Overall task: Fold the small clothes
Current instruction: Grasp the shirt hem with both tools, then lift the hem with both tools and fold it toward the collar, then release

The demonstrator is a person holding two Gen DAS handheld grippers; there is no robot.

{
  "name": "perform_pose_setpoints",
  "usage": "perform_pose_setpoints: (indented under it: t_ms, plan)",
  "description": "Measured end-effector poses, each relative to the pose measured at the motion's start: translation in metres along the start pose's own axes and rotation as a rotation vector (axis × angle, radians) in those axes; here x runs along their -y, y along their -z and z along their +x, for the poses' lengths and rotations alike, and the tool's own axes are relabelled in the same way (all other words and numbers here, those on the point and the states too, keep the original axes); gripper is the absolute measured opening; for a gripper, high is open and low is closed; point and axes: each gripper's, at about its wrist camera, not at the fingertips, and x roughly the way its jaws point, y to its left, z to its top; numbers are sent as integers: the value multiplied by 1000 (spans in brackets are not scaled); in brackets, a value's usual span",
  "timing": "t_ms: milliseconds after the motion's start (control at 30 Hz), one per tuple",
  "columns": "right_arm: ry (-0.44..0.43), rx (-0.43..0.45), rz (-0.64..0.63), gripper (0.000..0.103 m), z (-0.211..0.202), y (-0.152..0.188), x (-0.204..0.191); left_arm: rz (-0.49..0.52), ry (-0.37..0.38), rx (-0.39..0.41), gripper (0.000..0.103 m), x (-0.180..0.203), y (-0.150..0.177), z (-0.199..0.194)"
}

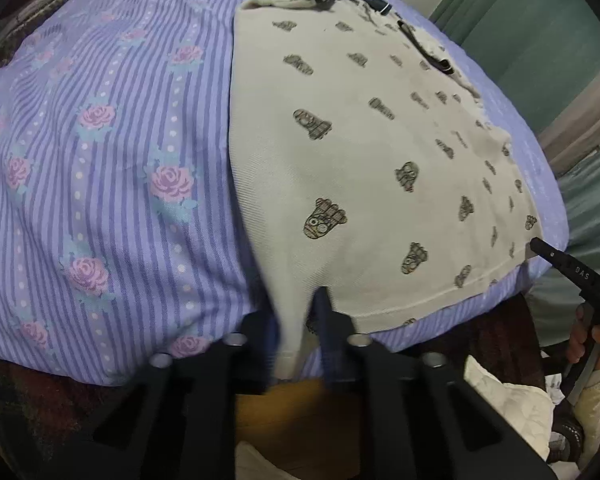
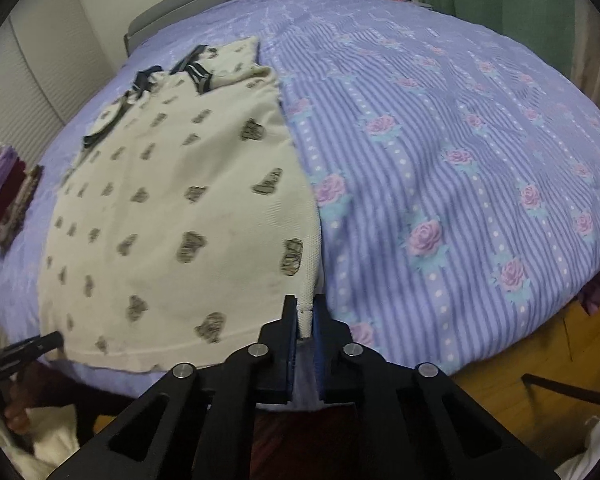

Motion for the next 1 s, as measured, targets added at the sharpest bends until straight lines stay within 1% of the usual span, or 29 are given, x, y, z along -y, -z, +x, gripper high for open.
perform_pose_setpoints:
  t_ms: [33, 100, 267, 400, 500, 567, 633, 667, 767, 900, 1000]
  plan:
    - [-9, 6, -5, 7, -5, 0, -3, 7, 13, 8, 7, 1, -1, -3]
    - [-29, 29, -12, 6, -18, -1, -8, 20, 26, 43, 5, 5, -1, -14]
    - [-72, 92, 5, 6, -53, -1, -16, 58, 60, 147, 5, 15, 0, -53]
    - [-112, 113, 44, 6, -75, 5, -18, 71, 87, 216, 5, 22, 2, -85]
    - [-149, 126, 66, 6, -86, 5, -20, 57, 101, 249, 5, 23, -2, -99]
    - [-179, 138, 76, 6, -91, 2, -22, 24, 113, 260, 5, 23, -9, -106]
    - [-205, 156, 86, 6, -95, -4, -23, -5, 115, 276, 5, 23, -17, -112]
    - [-212, 164, 94, 6, -96, -7, -24, -14, 98, 291, 5, 25, -23, -117]
    - [-255, 199, 153, 6, -101, -25, -21, -11, 91, 335, 5, 37, -38, -128]
    - [-276, 281, 187, 6, -113, -52, -21, -29, 84, 379, 5, 44, -66, -140]
    - [-287, 340, 198, 6, -116, -80, -23, -54, 59, 405, 5, 43, -93, -140]
